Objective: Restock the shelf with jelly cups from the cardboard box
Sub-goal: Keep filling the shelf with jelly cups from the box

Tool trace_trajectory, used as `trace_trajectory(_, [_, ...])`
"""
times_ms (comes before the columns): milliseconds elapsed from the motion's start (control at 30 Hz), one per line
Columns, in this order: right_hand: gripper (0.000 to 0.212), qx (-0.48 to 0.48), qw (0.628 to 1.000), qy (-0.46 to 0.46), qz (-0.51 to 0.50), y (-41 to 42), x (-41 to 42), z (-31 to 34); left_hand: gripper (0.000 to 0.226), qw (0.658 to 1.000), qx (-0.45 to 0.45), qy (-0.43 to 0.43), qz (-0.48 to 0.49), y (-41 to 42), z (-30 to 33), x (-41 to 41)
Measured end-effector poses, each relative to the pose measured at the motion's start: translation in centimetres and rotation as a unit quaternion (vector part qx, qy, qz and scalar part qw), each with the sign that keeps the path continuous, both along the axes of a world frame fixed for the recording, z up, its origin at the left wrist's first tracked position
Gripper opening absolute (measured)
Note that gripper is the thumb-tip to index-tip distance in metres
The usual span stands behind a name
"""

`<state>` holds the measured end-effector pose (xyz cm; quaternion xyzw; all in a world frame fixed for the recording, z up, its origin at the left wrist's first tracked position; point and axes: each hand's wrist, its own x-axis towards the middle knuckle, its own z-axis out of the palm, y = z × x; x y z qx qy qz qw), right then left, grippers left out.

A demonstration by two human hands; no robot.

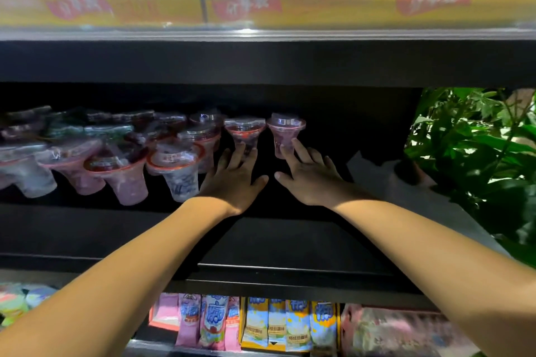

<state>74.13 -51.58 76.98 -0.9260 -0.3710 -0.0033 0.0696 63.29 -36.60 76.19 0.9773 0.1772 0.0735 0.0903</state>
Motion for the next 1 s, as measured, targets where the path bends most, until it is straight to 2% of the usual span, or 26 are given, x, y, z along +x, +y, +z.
trace_trajectory(333, [0.071,0.010,1.000,0.012,0.024,1.8,0.7,0.0,0.073,1.000,-0.021,0.000,0.010,0.4,0.3,0.8])
trace_trajectory(1000, [0.072,0.029,0.999,0.027,0.005,0.4,0.6,0.6,0.072,0.999,-0.047,-0.013,0.013,0.8,1.2,1.9])
